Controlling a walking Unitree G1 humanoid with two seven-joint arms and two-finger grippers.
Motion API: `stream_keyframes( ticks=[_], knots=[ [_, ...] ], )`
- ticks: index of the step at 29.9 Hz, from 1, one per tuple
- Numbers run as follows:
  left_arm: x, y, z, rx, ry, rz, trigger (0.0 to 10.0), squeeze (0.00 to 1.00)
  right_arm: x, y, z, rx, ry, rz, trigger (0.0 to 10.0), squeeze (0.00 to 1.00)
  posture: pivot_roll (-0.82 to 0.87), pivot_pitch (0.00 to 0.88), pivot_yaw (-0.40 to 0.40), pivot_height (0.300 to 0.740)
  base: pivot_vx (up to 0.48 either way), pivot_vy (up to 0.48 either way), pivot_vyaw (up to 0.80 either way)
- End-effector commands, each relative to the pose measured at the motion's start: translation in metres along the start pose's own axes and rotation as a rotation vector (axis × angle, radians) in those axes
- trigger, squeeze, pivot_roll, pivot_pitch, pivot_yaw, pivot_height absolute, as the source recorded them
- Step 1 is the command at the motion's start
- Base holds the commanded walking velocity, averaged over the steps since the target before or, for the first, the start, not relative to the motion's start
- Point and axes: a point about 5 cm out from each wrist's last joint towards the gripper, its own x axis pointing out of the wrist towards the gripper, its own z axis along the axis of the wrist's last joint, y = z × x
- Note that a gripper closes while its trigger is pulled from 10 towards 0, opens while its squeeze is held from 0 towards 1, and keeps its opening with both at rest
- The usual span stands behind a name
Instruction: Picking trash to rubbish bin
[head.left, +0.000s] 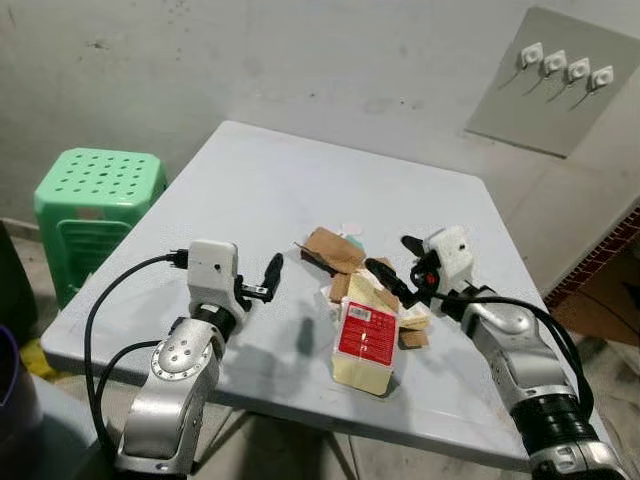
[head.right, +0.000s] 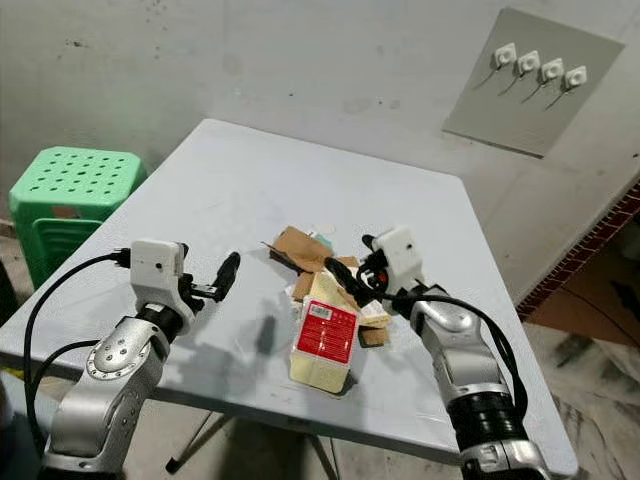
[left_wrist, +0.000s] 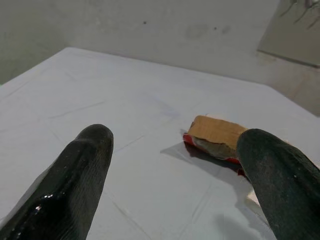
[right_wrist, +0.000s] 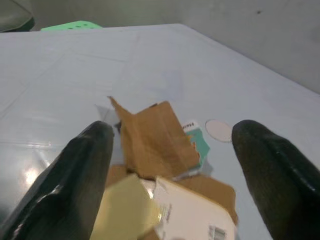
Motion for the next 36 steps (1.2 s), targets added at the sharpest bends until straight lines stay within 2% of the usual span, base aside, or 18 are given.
stream_keyframes(
  ticks=[1,9,16,27,36],
  knots=[
    [-0.004,-0.010,0.005,0.006,-0.001,-0.046,10.0,0.00,0.001,-0.005,0.000,-0.016,0.012,-0.002,10.0,0.00,0.15,0.036,-0.212,0.740,0.000,0.000,0.00],
    [-0.025,-0.022,0.013,0.020,0.031,-0.107,10.0,0.00,0.026,0.004,0.007,-0.027,0.013,0.091,10.0,0.00,0.20,0.110,-0.210,0.740,0.000,0.000,0.00],
    [-0.035,-0.027,0.017,0.023,0.052,-0.133,10.0,0.00,0.035,0.009,0.009,-0.032,0.020,0.154,10.0,0.00,0.22,0.150,-0.215,0.740,0.000,0.000,0.00],
    [-0.042,-0.027,0.018,0.010,0.078,-0.108,10.0,0.00,0.039,0.007,0.006,-0.081,0.096,0.174,10.0,0.00,0.22,0.177,-0.229,0.740,0.000,0.000,0.00],
    [-0.045,-0.029,0.018,-0.002,0.093,-0.091,10.0,0.00,0.047,0.004,0.016,-0.098,0.111,0.150,10.0,0.00,0.22,0.196,-0.239,0.740,0.000,0.000,0.00]
  ],
)
